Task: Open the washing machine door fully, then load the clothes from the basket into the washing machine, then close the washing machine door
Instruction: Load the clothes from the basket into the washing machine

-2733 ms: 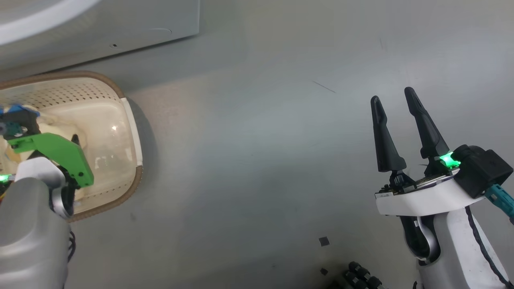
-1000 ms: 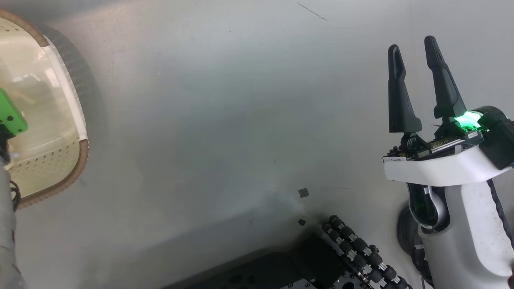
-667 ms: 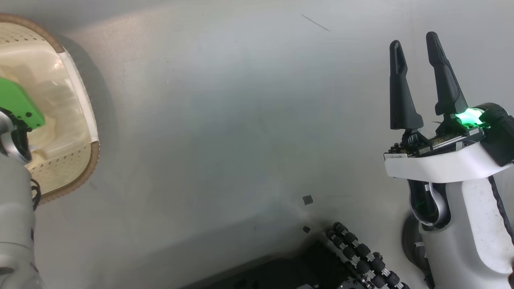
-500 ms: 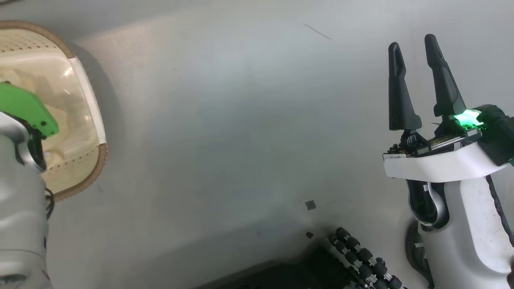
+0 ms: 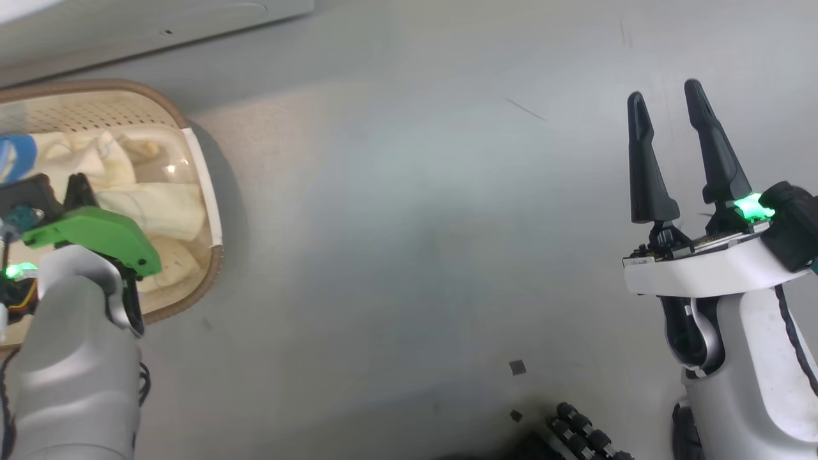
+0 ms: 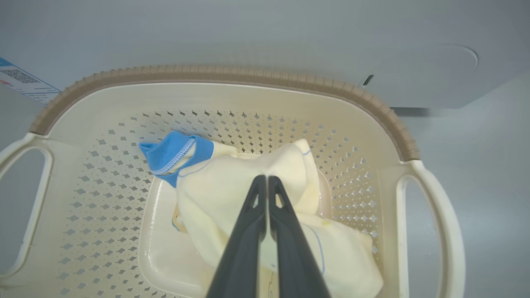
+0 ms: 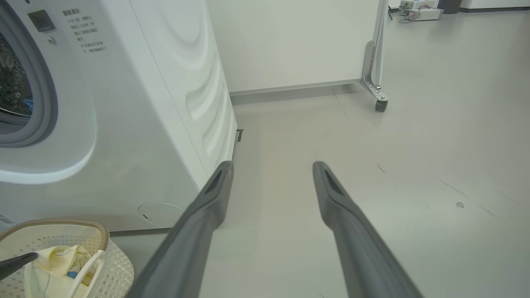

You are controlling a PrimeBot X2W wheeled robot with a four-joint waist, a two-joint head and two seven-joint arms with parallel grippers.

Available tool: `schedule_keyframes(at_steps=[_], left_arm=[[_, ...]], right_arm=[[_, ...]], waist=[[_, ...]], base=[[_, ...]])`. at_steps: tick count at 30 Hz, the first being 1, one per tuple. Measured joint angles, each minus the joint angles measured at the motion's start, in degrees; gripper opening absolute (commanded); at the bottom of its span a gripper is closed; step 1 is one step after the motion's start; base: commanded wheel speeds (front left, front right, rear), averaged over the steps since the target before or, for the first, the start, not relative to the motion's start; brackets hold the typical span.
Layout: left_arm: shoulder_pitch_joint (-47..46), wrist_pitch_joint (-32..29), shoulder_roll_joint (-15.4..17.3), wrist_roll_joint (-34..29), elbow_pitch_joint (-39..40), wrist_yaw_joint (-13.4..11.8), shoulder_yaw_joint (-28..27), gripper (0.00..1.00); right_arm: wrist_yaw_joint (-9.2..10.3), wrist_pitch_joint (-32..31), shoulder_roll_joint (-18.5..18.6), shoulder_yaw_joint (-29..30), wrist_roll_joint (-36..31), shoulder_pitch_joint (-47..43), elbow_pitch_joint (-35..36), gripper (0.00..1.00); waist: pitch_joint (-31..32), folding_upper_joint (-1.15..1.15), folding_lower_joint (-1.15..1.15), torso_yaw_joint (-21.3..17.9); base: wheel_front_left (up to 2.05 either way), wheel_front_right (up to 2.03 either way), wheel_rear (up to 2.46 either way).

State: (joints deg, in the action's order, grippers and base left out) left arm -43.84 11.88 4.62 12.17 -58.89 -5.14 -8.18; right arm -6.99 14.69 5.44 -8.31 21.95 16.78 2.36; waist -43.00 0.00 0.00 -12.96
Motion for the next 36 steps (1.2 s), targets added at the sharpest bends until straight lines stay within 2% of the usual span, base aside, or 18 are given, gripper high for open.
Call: schedule_keyframes(at_steps=[3, 16, 25, 36], left_arm=[[1.4, 2.4, -0.8, 0.0, 0.2, 0.5, 0.5, 0.00], [7.8, 2.4, -1.9, -0.2, 4.8, 2.5, 1.9, 0.00], [12.4, 2.4, -2.0, -1.6, 17.1, 3.4, 2.6, 0.00], [20.8, 2.4, -2.2, -3.3, 25.4, 3.5, 3.1, 0.00]], right_arm=[[0.01, 0.0, 0.3, -0.1, -0.4, -1.0, -0.8, 1.00], [0.00, 0.0, 1.8, -0.1, -1.0, -5.8, -3.7, 1.00], [0.01, 0.0, 1.9, -0.1, -1.4, -8.9, -5.5, 1.00], [0.00, 0.0, 1.6, -0.2, -1.7, -13.0, -7.3, 1.00]], waist=[[2.0, 0.00, 0.00, 1.0], [11.6, 0.00, 0.00, 5.0], [18.5, 0.00, 0.00, 7.2], [26.1, 0.00, -0.01, 8.8]], base=[[0.00, 0.00, 0.00], [0.00, 0.00, 0.00], [0.00, 0.00, 0.00], [0.00, 0.00, 0.00]])
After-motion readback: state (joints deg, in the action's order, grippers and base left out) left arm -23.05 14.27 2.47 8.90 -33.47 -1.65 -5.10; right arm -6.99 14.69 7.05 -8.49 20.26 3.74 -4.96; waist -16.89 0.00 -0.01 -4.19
